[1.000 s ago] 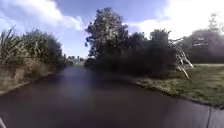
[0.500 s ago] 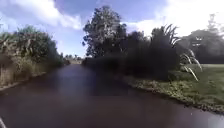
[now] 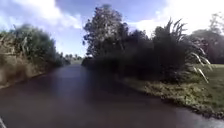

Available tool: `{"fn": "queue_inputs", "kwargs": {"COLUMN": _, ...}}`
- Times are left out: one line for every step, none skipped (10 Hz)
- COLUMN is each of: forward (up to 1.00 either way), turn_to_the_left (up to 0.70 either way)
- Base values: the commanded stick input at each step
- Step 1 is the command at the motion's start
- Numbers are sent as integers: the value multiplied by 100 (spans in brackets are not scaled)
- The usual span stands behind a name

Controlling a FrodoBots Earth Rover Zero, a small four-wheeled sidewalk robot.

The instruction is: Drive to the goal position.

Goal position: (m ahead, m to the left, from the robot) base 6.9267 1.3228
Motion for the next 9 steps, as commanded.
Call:
{"fn": "queue_inputs", "kwargs": {"forward": 5, "turn_to_the_left": 0}}
{"fn": "queue_inputs", "kwargs": {"forward": 5, "turn_to_the_left": 0}}
{"fn": "queue_inputs", "kwargs": {"forward": 5, "turn_to_the_left": 0}}
{"fn": "queue_inputs", "kwargs": {"forward": 5, "turn_to_the_left": 0}}
{"fn": "queue_inputs", "kwargs": {"forward": 3, "turn_to_the_left": 0}}
{"fn": "queue_inputs", "kwargs": {"forward": 2, "turn_to_the_left": 0}}
{"fn": "queue_inputs", "kwargs": {"forward": 9, "turn_to_the_left": 0}}
{"fn": "queue_inputs", "kwargs": {"forward": 10, "turn_to_the_left": 0}}
{"fn": "queue_inputs", "kwargs": {"forward": 10, "turn_to_the_left": 0}}
